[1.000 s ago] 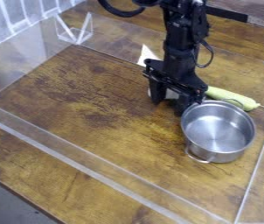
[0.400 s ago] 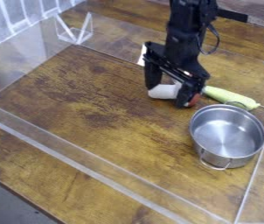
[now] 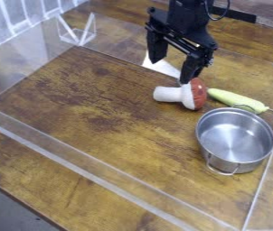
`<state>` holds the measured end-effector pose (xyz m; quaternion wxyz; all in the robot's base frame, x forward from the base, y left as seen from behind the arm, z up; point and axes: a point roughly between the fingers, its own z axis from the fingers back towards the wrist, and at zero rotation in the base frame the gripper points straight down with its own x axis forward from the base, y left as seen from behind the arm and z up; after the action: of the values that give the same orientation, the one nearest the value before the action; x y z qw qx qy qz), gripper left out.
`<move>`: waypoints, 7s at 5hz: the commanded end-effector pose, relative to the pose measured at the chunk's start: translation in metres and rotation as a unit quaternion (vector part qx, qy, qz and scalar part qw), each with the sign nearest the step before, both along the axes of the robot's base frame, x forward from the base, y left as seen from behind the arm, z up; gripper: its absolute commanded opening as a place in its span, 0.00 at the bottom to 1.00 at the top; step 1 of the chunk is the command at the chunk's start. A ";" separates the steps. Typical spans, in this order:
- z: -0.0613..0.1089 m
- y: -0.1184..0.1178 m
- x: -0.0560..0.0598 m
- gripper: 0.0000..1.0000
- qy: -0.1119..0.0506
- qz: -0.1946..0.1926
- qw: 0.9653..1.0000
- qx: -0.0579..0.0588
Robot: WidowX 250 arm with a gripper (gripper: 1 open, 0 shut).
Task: Remove the mushroom from the silver pot and put it on the table
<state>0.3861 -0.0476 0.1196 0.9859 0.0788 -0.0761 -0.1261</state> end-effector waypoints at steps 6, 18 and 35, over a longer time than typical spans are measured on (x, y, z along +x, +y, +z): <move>0.005 0.003 -0.023 1.00 0.002 0.073 0.997 -0.012; 0.021 -0.041 -0.065 1.00 0.022 0.056 0.998 0.005; 0.002 0.038 0.006 1.00 0.003 0.007 1.000 0.028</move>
<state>0.3860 -0.0059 0.0928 0.9871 0.1037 -0.0245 -0.1192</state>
